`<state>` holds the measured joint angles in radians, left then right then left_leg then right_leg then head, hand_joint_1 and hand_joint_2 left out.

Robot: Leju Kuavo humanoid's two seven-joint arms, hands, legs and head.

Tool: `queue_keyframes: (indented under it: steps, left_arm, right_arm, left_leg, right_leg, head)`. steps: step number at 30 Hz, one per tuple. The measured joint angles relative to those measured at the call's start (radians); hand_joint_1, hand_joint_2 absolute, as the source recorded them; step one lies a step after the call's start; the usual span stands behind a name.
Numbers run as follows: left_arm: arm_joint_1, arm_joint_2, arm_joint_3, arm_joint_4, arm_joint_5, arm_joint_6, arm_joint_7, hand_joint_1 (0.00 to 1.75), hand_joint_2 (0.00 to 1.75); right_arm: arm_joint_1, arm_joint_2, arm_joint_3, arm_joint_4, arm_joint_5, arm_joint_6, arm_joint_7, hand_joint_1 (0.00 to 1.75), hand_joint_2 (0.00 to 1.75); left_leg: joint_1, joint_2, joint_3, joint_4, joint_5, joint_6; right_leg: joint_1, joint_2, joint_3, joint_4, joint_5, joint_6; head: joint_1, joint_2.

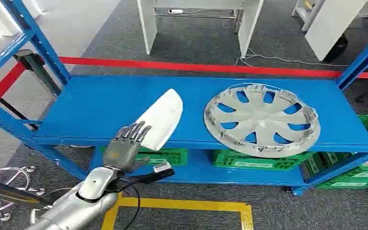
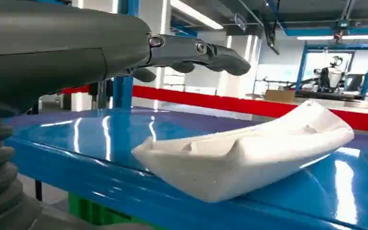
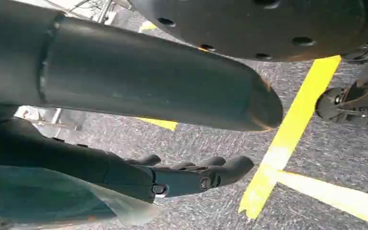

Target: Take the parts from the cabinet and place them on the table.

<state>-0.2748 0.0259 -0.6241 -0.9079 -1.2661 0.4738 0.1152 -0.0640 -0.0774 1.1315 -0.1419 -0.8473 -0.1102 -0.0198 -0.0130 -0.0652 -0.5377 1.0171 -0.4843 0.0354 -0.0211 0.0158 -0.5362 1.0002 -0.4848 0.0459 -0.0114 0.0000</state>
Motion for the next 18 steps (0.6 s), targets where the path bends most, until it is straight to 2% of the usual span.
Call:
queue_keyframes:
  steps: [3, 4, 5, 18]
  left_arm:
    - [-0.005, -0.01, 0.0, 0.029, 0.013, 0.002, 0.0, 0.03, 1.75]
    - [-0.007, -0.012, -0.001, 0.038, 0.016, 0.002, 0.0, 0.45, 1.75]
    - [-0.007, -0.015, -0.001, 0.046, 0.018, 0.002, 0.0, 1.75, 1.75]
    - [-0.016, -0.013, 0.001, 0.1, 0.019, 0.017, 0.021, 1.75, 1.75]
  right_arm:
    - [0.001, -0.002, 0.0, 0.0, 0.0, 0.0, 0.0, 0.0, 0.0]
    - [0.002, -0.002, 0.0, 0.0, 0.0, 0.0, 0.0, 0.0, 0.0]
    - [0.002, -0.002, 0.0, 0.0, 0.0, 0.0, 0.0, 0.0, 0.0]
    - [0.005, -0.006, 0.006, 0.0, 0.01, -0.005, 0.001, 0.0, 0.0]
  left_leg:
    - [0.0, 0.0, 0.0, 0.0, 0.0, 0.0]
    - [0.0, 0.0, 0.0, 0.0, 0.0, 0.0]
    - [0.0, 0.0, 0.0, 0.0, 0.0, 0.0]
    - [0.0, 0.0, -0.001, 0.0, 0.0, 0.0]
  right_leg:
    - [0.0, 0.0, 0.0, 0.0, 0.0, 0.0]
    - [0.0, 0.0, 0.0, 0.0, 0.0, 0.0]
    - [0.0, 0.0, 0.0, 0.0, 0.0, 0.0]
    - [0.0, 0.0, 0.0, 0.0, 0.0, 0.0]
  head:
    - [0.0, 0.0]
    - [0.0, 0.0]
    - [0.0, 0.0]
    - [0.0, 0.0]
